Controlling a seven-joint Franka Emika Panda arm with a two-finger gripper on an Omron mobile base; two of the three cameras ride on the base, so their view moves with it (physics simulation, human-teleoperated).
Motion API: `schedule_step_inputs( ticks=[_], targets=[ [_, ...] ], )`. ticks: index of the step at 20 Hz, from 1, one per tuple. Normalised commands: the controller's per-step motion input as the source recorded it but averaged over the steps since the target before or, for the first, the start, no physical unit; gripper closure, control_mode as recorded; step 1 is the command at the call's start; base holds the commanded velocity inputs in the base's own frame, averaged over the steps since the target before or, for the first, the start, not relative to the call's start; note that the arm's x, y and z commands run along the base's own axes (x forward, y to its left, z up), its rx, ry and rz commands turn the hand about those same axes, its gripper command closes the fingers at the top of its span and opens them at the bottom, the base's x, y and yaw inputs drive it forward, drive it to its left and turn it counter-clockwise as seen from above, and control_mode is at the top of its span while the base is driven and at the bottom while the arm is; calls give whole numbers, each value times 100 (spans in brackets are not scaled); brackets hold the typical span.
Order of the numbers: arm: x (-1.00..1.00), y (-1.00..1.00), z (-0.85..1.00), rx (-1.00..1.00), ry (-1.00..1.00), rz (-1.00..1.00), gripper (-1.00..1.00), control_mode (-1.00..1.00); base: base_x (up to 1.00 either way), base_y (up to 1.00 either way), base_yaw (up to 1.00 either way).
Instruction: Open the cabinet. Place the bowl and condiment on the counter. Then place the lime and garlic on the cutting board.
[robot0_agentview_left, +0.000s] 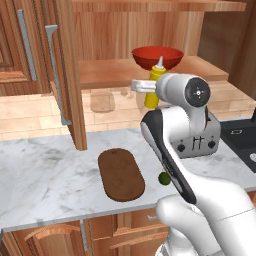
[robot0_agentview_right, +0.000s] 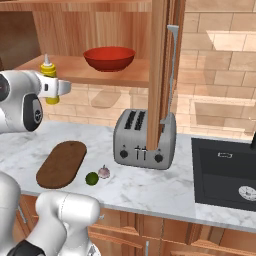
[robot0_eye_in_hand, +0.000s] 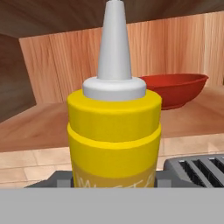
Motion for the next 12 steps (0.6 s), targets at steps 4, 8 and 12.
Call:
schedule_step_inputs(
  ticks=[4,8,12],
  targets=[
    [-20,0,-21,0,0,0,100,-100,0,0,0],
    [-27,4,-15,0,0,0,100,-100,0,0,0],
    [-33,14,-19,0,0,0,100,-100,0,0,0]
  ],
)
